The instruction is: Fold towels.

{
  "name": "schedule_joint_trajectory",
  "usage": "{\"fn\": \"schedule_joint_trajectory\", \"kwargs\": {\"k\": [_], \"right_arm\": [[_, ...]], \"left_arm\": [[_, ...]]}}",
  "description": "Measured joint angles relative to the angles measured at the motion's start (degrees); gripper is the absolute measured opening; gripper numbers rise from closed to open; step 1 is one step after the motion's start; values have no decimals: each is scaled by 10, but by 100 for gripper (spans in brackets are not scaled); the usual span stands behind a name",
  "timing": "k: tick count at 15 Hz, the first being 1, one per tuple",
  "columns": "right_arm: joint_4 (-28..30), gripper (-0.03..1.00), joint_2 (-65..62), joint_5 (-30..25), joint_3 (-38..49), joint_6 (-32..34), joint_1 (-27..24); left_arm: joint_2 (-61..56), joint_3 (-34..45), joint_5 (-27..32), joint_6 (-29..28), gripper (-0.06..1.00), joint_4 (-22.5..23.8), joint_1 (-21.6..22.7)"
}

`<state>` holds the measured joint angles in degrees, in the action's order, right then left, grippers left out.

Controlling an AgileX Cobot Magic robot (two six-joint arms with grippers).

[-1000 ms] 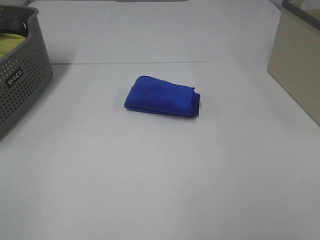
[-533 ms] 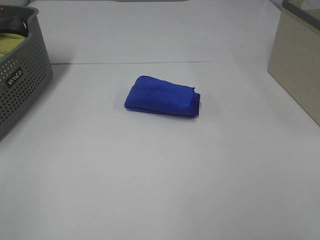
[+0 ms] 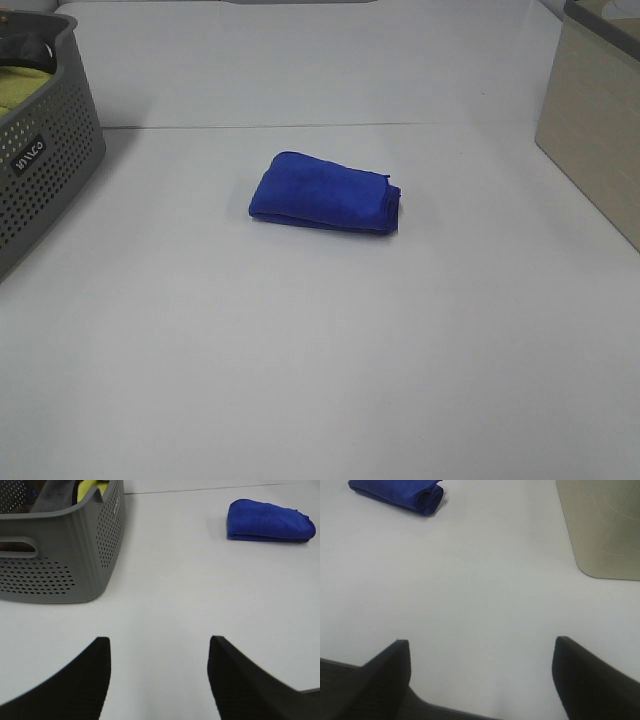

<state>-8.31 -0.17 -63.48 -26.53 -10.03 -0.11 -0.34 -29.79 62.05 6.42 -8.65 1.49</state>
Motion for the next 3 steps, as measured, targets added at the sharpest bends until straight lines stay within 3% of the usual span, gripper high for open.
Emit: {"fn": "schedule_joint_trajectory", "kwargs": {"k": [3], "right_arm": [[0, 76, 0, 0, 0, 0, 0]], "left_arm": [[0, 0, 0, 0, 56, 0, 0]]}}
